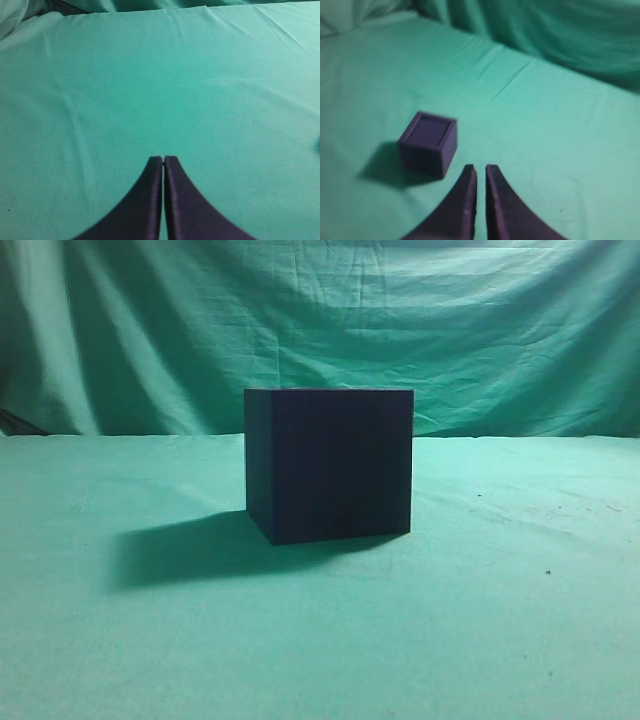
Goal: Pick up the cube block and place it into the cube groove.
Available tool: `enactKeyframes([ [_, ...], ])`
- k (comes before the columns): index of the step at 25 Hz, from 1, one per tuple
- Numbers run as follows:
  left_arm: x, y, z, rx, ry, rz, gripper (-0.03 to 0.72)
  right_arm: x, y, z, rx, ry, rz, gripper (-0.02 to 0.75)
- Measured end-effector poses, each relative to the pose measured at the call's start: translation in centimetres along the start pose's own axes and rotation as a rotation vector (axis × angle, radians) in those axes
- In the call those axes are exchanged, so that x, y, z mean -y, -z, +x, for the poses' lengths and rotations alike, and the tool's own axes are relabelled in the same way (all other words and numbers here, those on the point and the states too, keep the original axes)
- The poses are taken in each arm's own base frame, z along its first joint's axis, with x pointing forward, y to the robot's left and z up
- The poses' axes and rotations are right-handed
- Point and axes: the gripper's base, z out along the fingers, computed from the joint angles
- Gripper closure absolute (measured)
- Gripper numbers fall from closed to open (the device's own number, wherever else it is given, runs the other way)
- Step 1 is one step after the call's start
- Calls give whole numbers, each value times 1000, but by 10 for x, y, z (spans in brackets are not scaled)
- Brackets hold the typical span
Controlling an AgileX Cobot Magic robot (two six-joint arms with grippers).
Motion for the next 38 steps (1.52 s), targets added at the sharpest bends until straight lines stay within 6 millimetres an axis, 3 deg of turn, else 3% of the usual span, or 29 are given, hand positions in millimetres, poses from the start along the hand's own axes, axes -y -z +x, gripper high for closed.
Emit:
enactKeyframes([
  [4,0,0,0,0,0,0,688,4,-6,18,129,-36,132,738],
  [7,0,0,0,0,0,0,688,6,-14,43,172,-67,241,738],
  [15,0,0,0,0,0,0,688,9,-43,115,201,-183,464,738],
  [21,0,0,0,0,0,0,688,11,-70,160,133,-241,512,738],
  [38,0,0,0,0,0,0,688,11,-72,169,99,-324,540,738],
])
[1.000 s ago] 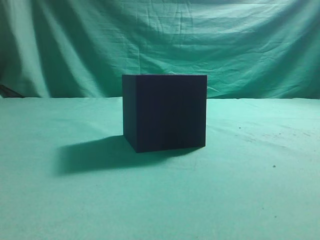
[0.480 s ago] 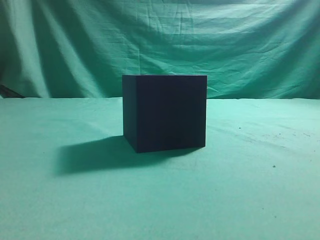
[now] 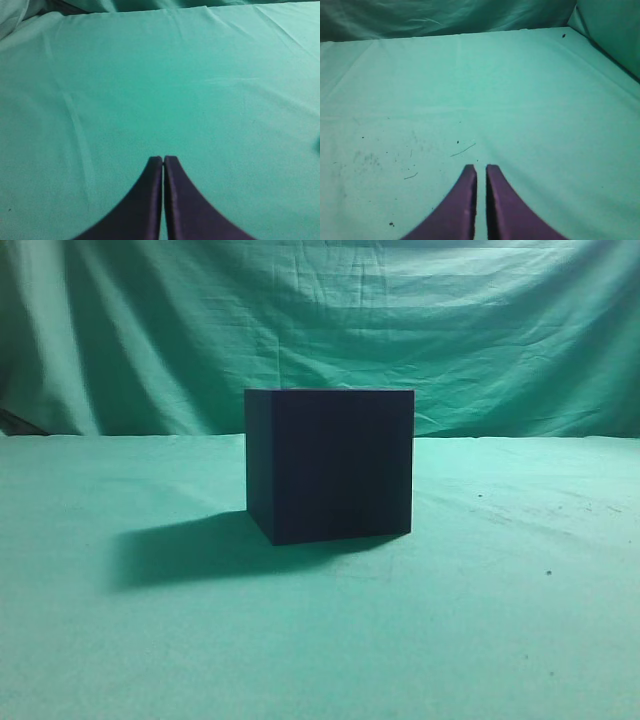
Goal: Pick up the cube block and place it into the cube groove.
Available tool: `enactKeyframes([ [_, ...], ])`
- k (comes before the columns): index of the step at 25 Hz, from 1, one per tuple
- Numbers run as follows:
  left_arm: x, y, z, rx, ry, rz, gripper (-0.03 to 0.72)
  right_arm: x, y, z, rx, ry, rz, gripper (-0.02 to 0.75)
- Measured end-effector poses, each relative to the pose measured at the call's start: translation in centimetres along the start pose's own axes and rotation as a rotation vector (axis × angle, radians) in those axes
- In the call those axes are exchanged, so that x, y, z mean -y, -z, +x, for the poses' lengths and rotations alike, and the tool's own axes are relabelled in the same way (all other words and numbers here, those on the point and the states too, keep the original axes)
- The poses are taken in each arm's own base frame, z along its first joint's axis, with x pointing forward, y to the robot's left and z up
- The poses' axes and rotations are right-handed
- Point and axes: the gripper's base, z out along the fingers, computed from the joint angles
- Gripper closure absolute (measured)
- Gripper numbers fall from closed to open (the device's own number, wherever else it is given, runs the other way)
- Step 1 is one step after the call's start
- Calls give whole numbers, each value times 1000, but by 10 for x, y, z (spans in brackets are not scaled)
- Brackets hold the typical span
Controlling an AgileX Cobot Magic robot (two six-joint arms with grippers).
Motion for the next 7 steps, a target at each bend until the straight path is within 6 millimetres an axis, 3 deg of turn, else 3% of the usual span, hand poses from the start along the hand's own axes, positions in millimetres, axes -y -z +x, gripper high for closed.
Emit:
enactKeyframes([
  [7,0,0,0,0,0,0,688,0,0,0,0,-3,-1,738],
])
